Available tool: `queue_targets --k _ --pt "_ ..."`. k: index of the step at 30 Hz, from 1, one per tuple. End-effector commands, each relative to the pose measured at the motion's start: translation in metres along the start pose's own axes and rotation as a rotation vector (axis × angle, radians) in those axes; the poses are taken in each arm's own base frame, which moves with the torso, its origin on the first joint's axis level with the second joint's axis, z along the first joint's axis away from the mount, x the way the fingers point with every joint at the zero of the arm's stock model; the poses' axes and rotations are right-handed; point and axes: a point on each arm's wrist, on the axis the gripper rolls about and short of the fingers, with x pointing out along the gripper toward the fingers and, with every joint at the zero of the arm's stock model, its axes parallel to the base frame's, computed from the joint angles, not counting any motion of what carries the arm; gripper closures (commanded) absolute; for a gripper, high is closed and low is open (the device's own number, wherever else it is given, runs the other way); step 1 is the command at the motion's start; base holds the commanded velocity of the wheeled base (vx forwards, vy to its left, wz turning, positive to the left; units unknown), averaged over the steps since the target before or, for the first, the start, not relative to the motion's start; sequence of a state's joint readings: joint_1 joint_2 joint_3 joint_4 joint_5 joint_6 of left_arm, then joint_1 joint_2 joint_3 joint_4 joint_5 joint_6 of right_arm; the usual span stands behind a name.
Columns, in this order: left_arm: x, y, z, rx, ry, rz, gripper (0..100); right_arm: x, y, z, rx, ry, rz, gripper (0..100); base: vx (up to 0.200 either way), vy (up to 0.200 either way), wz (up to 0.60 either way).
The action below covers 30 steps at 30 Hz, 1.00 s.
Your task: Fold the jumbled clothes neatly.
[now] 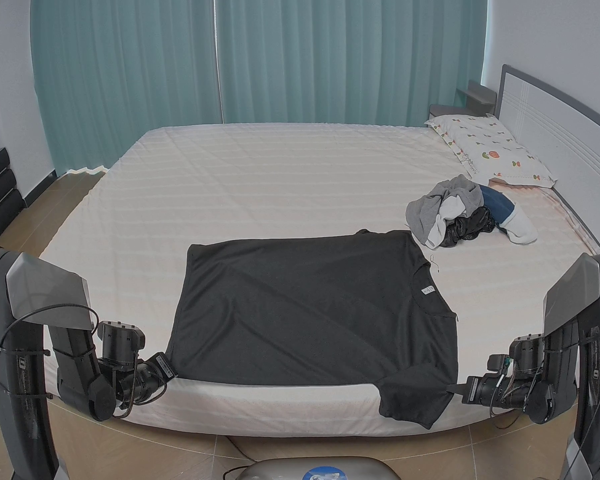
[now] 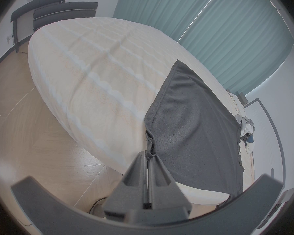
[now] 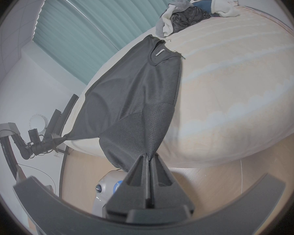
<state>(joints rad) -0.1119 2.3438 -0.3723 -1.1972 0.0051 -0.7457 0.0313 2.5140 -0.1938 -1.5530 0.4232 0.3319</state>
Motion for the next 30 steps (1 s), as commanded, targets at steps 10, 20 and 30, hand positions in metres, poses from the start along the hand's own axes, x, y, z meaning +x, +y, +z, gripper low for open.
queue_targets --k 10,20,30 --pt "-0.014 0.001 0.000 0.065 -0.014 0.013 100 -0.033 -0.003 -0.005 -0.029 0.031 0.057 100 0.000 0.000 0.00" --pt "-0.026 0.006 -0.003 0.163 -0.042 0.094 100 -0.046 -0.001 -0.016 -0.091 0.084 0.069 100 0.000 0.000 0.00" --pt "-0.039 0.016 -0.013 0.279 0.012 0.129 100 -0.054 -0.005 -0.011 -0.122 0.055 0.075 100 0.000 0.000 0.00"
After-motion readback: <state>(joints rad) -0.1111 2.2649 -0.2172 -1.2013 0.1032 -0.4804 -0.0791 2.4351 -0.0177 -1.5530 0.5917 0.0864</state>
